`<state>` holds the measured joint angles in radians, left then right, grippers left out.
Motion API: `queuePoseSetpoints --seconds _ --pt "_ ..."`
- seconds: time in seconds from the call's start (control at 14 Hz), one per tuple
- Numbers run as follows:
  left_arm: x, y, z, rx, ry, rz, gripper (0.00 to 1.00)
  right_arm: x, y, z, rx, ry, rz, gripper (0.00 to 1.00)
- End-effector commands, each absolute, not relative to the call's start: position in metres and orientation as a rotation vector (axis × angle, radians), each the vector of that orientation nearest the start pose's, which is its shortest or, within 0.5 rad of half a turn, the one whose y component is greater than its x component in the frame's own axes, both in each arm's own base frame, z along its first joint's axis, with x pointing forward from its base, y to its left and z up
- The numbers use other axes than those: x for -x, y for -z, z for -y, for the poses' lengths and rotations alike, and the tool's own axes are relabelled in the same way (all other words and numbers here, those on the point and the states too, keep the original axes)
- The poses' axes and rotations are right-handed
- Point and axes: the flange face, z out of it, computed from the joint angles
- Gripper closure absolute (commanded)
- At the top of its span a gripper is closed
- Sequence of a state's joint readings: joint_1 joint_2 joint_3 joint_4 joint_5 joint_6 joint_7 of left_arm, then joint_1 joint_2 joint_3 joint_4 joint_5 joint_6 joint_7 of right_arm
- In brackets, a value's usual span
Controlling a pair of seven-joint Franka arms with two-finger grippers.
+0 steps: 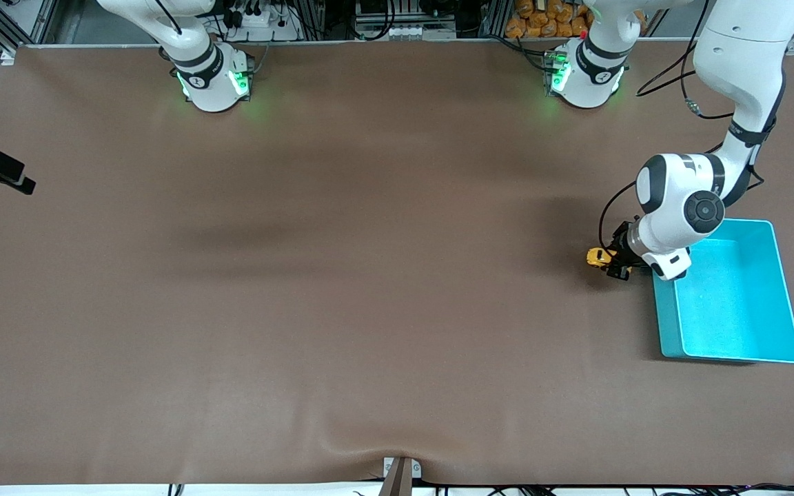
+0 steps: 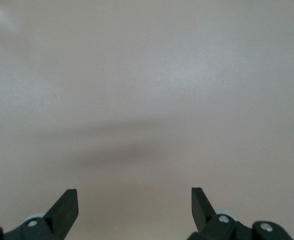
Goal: Wind and store yellow beetle car
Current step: 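Close the left gripper on the yellow car and lift it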
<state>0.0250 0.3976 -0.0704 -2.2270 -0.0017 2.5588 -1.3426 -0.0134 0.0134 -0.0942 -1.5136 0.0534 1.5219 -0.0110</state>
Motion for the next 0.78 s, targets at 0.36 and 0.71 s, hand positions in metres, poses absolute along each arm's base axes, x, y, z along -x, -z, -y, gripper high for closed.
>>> queuePoseSetpoints --seconds 0.36,0.71 --pt "-0.591 -0.289 0.066 2.607 0.045 1.634 1.00 -0.533 -0.633 0.043 3.125 0.046 -0.110 0.00" --pt "-0.619 -0.332 0.038 2.780 0.049 1.293 1.00 -0.528 -0.640 0.044 3.159 0.002 0.040 0.00"
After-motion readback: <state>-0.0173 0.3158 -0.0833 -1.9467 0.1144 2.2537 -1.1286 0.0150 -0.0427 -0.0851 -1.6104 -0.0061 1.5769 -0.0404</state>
